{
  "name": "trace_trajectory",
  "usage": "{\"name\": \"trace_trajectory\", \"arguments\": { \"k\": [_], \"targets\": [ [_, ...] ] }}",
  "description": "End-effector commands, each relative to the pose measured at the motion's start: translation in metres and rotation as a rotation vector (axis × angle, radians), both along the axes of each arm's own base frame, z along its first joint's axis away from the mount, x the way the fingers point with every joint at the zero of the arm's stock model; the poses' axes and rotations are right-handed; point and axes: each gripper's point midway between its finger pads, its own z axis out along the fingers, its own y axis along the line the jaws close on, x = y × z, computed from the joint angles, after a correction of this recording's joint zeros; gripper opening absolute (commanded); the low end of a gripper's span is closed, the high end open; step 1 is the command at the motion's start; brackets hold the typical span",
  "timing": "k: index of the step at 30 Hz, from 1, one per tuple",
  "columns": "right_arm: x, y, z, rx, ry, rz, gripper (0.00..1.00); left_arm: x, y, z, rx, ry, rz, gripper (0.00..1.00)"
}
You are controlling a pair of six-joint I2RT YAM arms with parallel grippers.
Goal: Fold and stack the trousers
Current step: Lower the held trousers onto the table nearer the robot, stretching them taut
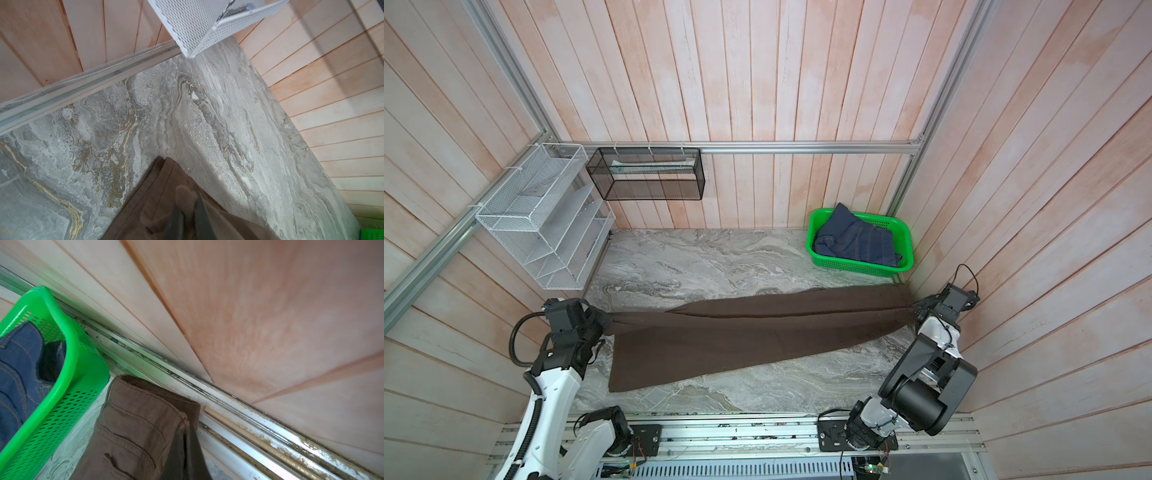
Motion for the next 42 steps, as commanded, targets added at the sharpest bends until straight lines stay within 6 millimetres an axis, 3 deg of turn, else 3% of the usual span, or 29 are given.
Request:
{"name": "trace_trajectory", "arguments": {
  "k": [1, 5, 8, 15, 19, 22, 29, 33, 39, 42],
  "targets": [
    [0.003, -0.017, 0.017, -0.056, -0.023, -0.036, 0.0, -0.006, -0.007, -0.011, -0.03, 0.02, -0.01, 0.0],
    [0.013, -0.011, 0.026, -0.049, -0.071, -0.011, 0.0, -0.008, -0.014, -0.016, -0.031, 0.032, -0.03, 0.0],
    [0.033, 0.002, 0.049, -0.02, -0.186, 0.052, 0.0, -0.006, -0.014, -0.006, -0.011, 0.013, -0.03, 0.0],
    [0.104, 0.036, 0.147, -0.107, -0.422, 0.23, 0.0, 0.008, -0.001, 0.041, 0.071, -0.07, -0.009, 0.0],
    [0.127, 0.042, 0.167, -0.076, -0.498, 0.289, 0.0, 0.019, 0.007, 0.073, 0.114, -0.118, 0.001, 0.0],
    [0.122, 0.038, 0.155, -0.105, -0.463, 0.275, 0.0, 0.017, 0.003, 0.071, 0.111, -0.114, -0.017, 0.0],
    [0.101, 0.027, 0.083, -0.16, -0.291, 0.226, 0.0, 0.004, -0.015, 0.004, 0.016, -0.012, -0.078, 0.0],
    [0.093, 0.021, 0.049, -0.17, -0.199, 0.206, 0.0, -0.002, -0.023, -0.02, -0.03, 0.03, -0.095, 0.0],
    [0.082, 0.013, 0.016, -0.183, -0.088, 0.174, 0.0, -0.015, -0.027, -0.039, -0.056, 0.069, -0.091, 0.0],
    [0.073, 0.007, 0.007, -0.189, -0.033, 0.14, 0.0, -0.018, -0.027, -0.038, -0.057, 0.067, -0.083, 0.0]
  ]
}}
